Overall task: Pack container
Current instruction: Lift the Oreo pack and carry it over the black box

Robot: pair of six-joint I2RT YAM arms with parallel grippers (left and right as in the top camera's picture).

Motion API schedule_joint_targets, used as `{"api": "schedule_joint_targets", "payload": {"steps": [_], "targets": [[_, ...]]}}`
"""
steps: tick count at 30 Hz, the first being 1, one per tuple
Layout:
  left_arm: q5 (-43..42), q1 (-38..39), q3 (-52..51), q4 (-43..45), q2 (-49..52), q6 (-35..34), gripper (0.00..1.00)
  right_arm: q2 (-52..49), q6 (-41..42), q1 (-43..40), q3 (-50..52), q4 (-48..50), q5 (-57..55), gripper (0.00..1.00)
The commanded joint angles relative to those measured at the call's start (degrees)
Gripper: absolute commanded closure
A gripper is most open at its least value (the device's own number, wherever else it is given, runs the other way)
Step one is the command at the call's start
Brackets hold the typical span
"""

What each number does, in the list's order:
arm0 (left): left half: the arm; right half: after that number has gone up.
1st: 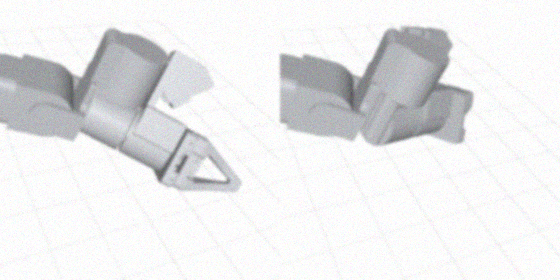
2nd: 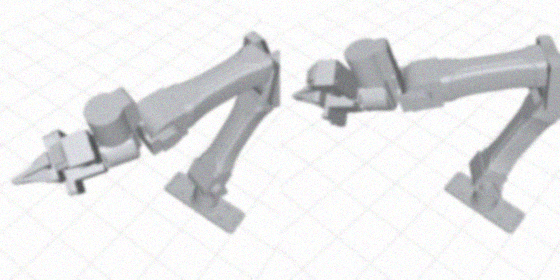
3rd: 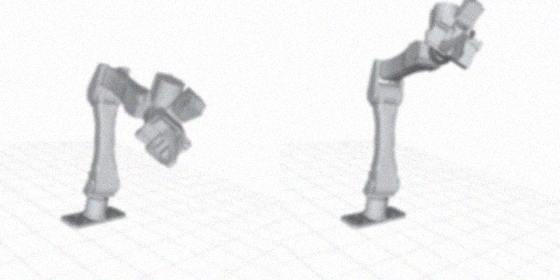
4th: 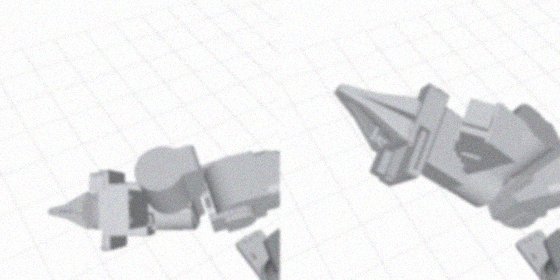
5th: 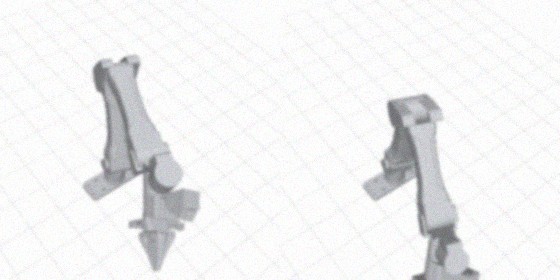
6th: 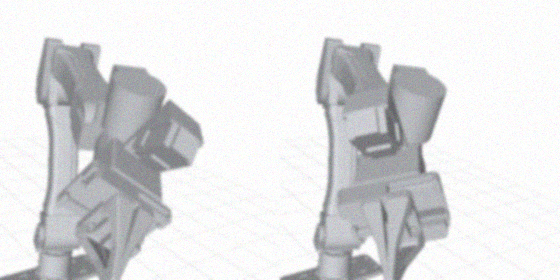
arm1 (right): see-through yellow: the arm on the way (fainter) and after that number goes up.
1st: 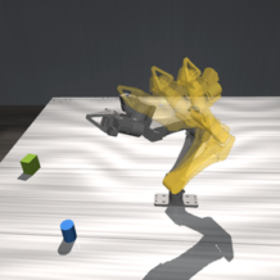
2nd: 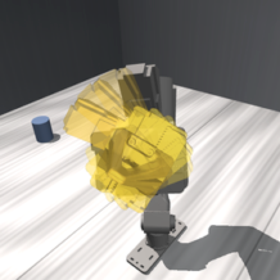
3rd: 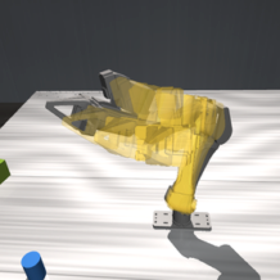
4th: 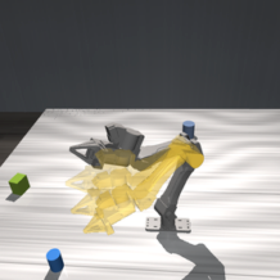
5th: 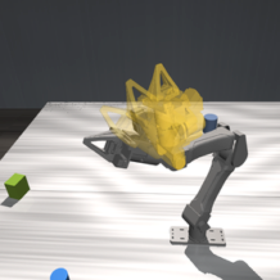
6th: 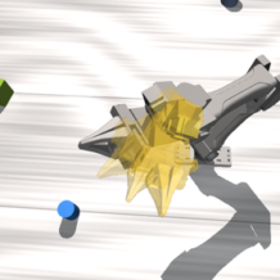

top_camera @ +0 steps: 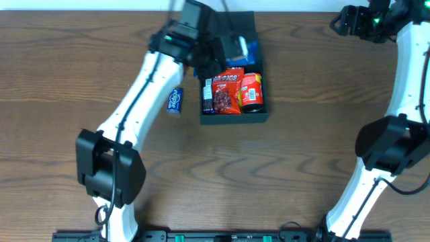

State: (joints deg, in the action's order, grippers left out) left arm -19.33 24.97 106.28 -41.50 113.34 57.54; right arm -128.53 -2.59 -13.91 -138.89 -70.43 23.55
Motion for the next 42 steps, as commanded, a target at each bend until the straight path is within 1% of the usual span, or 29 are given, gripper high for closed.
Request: {"api": "schedule_joint_targets", "payload": {"steps": [1,6,11,17,23,30,34,35,36,37,38,40,42], "targets": [[5.8,-0.6,1.4,1.2,1.9,6.9,0.94,0.4,-1.4,-0.8,-0.4,0.3,0.2,0.12],[5.8,-0.1,1.4,2.1,5.8,12.3,0.94,0.4,-1.4,-0.8,-0.4,0.0,0.2,0.12],[5.1,0.4,1.4,7.1,9.3,12.6,0.94,0.4,-1.4,-0.8,-0.4,-0.6,0.2,0.11],[4.1,1.4,1.4,9.2,11.3,12.6,0.94,0.4,-2.3,-0.8,-0.4,-1.2,0.2,0.11],[1.6,2.2,1.4,9.2,11.7,10.5,0.94,0.4,-2.5,-0.8,-0.4,-1.1,0.2,0.11],[1.8,2.5,1.4,8.6,11.7,6.7,0.94,0.4,-2.9,-0.8,-0.4,-1.2,0.2,0.11],[1.9,2.5,1.4,7.1,11.7,6.5,0.94,0.4,-2.8,-0.8,-0.4,-1.1,0.2,0.11],[1.9,2.5,1.4,6.7,11.7,6.5,0.93,0.4,-2.8,-0.8,-0.4,-1.1,0.2,0.11],[1.9,2.5,1.4,6.4,11.7,6.4,0.81,0.4,-2.9,-0.8,-0.4,-1.1,0.2,0.11],[1.9,2.4,1.4,6.4,11.7,5.8,0.62,0.4,-2.9,-0.8,-0.4,-1.1,0.2,0.12],[1.9,2.4,1.4,6.5,11.7,5.0,0.53,0.4,-2.8,-0.8,-0.4,-1.1,0.2,0.11],[1.9,2.4,1.4,6.5,11.7,4.2,0.04,0.4,-2.8,-0.8,-0.4,-1.2,0.2,0.11],[1.9,2.4,1.4,6.7,11.7,3.5,0.05,0.4,-2.8,-0.8,-0.4,-1.2,0.2,0.12]]}}
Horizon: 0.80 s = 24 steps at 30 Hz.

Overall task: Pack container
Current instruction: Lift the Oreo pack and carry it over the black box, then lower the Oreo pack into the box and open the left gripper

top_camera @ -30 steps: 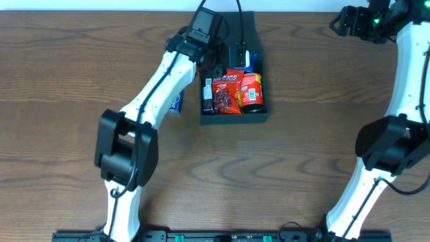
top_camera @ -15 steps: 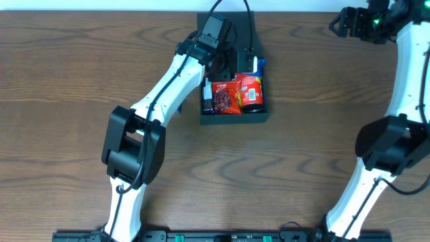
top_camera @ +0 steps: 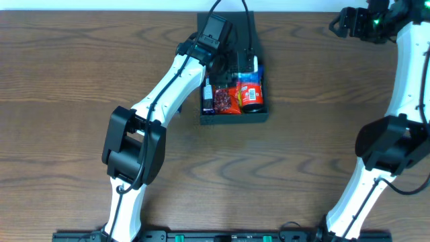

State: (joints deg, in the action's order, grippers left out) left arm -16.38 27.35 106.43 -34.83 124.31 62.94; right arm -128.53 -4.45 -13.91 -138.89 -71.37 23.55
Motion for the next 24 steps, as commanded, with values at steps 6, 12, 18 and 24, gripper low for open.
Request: {"api": "schedule_joint_targets", "payload": {"steps": [6,12,18,24], "targets": [[2.5,0.0,2.3,2.1,0.1,-6.8,0.04,0.4,-1.0,-0.8,-0.4,-0.2,0.2,0.12],[2.6,0.0,5.7,2.1,-0.5,-9.9,0.19,0.4,-1.0,-0.8,-0.4,-0.2,0.2,0.12],[-4.4,0.5,6.0,2.1,-0.5,-13.9,0.94,0.4,-1.0,-0.8,-0.4,-0.2,0.2,0.13],[-13.9,1.7,6.0,2.3,0.5,-20.8,0.94,0.4,-1.0,-0.8,-0.4,-0.1,0.2,0.13]]}}
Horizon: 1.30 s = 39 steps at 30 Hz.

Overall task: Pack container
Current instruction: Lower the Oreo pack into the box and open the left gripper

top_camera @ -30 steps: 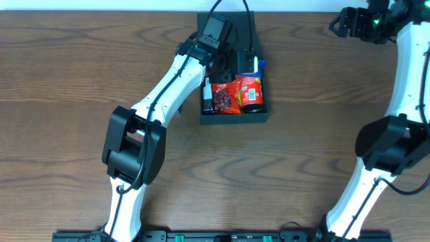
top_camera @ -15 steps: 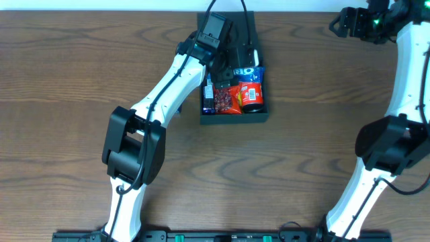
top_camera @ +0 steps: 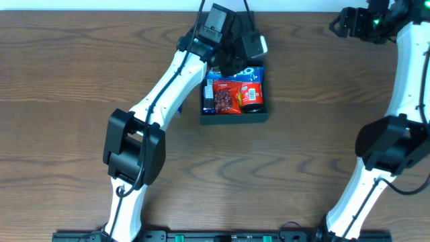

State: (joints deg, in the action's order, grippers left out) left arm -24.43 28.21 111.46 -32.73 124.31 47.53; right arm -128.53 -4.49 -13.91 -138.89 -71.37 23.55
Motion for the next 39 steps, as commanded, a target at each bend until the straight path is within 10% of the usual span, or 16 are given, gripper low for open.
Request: {"api": "schedule_joint_targets", "payload": {"steps": [1,39], "targets": [[-5.8,1.0,1.0,0.2,1.0,-7.3,0.94,0.4,-1.0,-0.8,-0.4,0.0,0.2,0.13],[1.1,1.4,0.8,3.3,8.8,-12.0,0.94,0.4,-1.8,-0.8,-0.4,-0.3,0.2,0.13]]}}
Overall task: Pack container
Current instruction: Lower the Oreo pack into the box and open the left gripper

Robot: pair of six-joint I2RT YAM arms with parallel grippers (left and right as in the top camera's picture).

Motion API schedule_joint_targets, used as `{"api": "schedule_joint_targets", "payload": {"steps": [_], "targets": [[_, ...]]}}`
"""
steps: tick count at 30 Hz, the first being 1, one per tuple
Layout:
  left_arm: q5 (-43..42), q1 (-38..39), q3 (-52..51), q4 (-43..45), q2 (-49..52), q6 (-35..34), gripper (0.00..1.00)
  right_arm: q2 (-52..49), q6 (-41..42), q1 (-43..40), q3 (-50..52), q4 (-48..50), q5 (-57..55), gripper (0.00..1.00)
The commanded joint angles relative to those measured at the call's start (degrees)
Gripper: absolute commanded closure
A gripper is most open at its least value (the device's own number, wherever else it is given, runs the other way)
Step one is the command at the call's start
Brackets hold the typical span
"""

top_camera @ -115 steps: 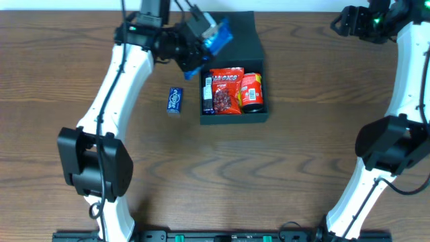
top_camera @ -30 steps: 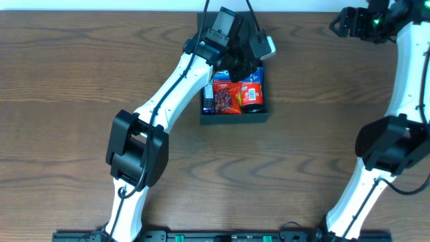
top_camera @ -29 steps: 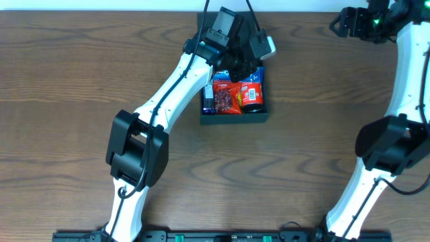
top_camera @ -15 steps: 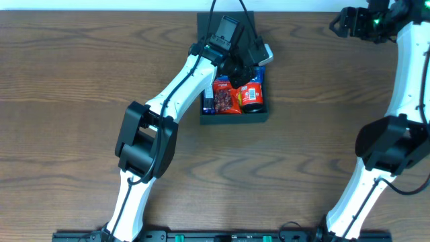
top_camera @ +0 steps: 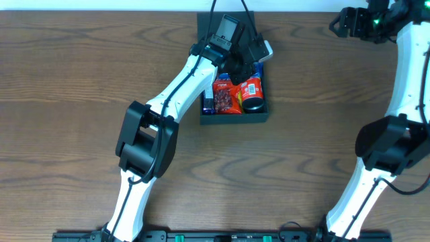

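Note:
A dark rectangular container (top_camera: 234,118) sits at the table's centre back. It holds a red snack bag (top_camera: 226,98), a red can (top_camera: 252,93) and a dark bar (top_camera: 207,102) along its left wall. My left gripper (top_camera: 247,62) hangs over the container's back half, just behind the can and above the bag's top edge. Its fingers are dark against the dark box, so I cannot tell how they stand or whether they hold anything. My right gripper (top_camera: 344,21) is raised at the far back right, away from everything.
The left arm (top_camera: 180,84) lies diagonally across the table to the left of the container and hides what is beneath it. The right arm's base (top_camera: 383,144) stands at the right side. The table's back edge runs just behind the container.
My left gripper has shifted a little right and forward, from the container's back rim to over its back half. It now covers the blue-and-white packet that showed behind the red bag.
First my left gripper hung over the container's back, and a small blue packet lay on the table to its left. Then the arm covered that spot with the gripper low in the box. A blue-and-white packet then showed inside; the gripper now covers it.

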State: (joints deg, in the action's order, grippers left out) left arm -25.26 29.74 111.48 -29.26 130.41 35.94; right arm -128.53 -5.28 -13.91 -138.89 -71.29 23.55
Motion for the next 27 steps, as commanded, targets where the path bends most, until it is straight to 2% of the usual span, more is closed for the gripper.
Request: {"api": "schedule_joint_targets", "payload": {"steps": [1,12,17,27], "targets": [[1.9,-0.2,0.7,0.2,2.7,-0.4,0.94,0.4,-1.0,-0.8,-0.4,-0.5,0.2,0.13],[2.2,-0.2,0.9,2.6,1.1,-2.8,0.94,0.4,-1.2,-0.8,-0.4,-1.2,0.2,0.14],[6.3,-0.2,0.9,2.8,1.1,-2.7,0.94,0.4,-1.2,-0.8,-0.4,-1.2,0.2,0.14],[8.1,-1.1,0.9,4.6,1.1,-2.8,0.94,0.4,-1.2,-0.8,-0.4,-1.2,0.2,0.14]]}}
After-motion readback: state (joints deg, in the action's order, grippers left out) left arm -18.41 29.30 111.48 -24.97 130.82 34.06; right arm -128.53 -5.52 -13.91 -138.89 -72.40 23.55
